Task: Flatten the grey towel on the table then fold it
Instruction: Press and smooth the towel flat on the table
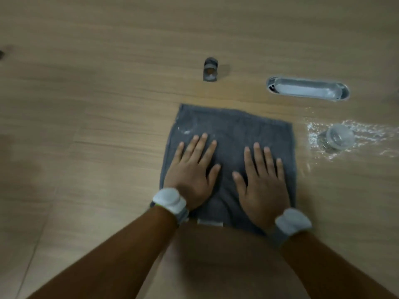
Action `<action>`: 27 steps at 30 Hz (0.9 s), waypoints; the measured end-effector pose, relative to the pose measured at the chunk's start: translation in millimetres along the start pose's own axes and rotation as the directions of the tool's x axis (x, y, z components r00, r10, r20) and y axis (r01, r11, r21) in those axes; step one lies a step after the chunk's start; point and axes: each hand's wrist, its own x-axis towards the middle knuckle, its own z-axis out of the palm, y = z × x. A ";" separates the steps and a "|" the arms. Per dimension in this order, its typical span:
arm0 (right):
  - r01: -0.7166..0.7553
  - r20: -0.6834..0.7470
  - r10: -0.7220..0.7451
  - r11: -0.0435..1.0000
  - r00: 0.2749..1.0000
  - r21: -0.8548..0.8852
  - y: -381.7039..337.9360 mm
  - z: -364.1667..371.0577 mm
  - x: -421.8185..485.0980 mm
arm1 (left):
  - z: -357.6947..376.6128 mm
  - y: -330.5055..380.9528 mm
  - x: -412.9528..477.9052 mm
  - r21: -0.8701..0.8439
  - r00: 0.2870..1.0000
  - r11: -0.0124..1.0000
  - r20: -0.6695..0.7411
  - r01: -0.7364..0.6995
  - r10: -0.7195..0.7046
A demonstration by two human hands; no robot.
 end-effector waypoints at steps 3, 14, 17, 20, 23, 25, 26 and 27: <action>0.011 -0.004 -0.011 1.000 1.000 -0.007 -19.2 5.2 -13.2 | 2.0 -19.1 -16.4 0.022 0.999 0.999 0.025 -0.023 0.023; 0.045 0.019 -0.047 0.997 0.999 0.065 -49.1 -4.4 176.7 | -24.2 -101.0 125.7 0.050 0.992 0.993 -0.074 0.108 -0.104; 0.013 0.029 -0.015 0.998 0.999 0.061 -50.9 -2.9 185.4 | -24.0 -99.4 133.1 0.043 0.991 0.993 -0.077 0.111 -0.108; 0.014 -0.031 -0.013 0.998 0.999 0.058 -56.6 -3.0 152.6 | -24.0 -93.8 109.6 0.022 0.991 0.993 -0.069 0.115 -0.113; 0.041 -0.038 -0.040 0.999 0.998 0.032 -69.7 2.2 100.2 | -22.7 -87.6 70.2 0.012 0.991 0.992 -0.061 0.123 -0.122; 0.068 -0.029 -0.067 0.997 0.997 0.035 -86.4 7.1 71.9 | -21.9 -92.0 43.9 0.027 0.992 0.993 -0.035 0.119 -0.118; 0.067 -0.022 -0.066 0.997 0.998 0.030 -90.9 8.7 60.3 | -20.9 -92.9 33.3 0.036 0.995 0.995 -0.008 0.098 -0.098; 0.068 -0.015 -0.068 0.997 0.998 0.029 -98.1 9.7 56.6 | -21.2 -100.4 27.4 0.041 0.997 0.996 0.010 0.077 -0.078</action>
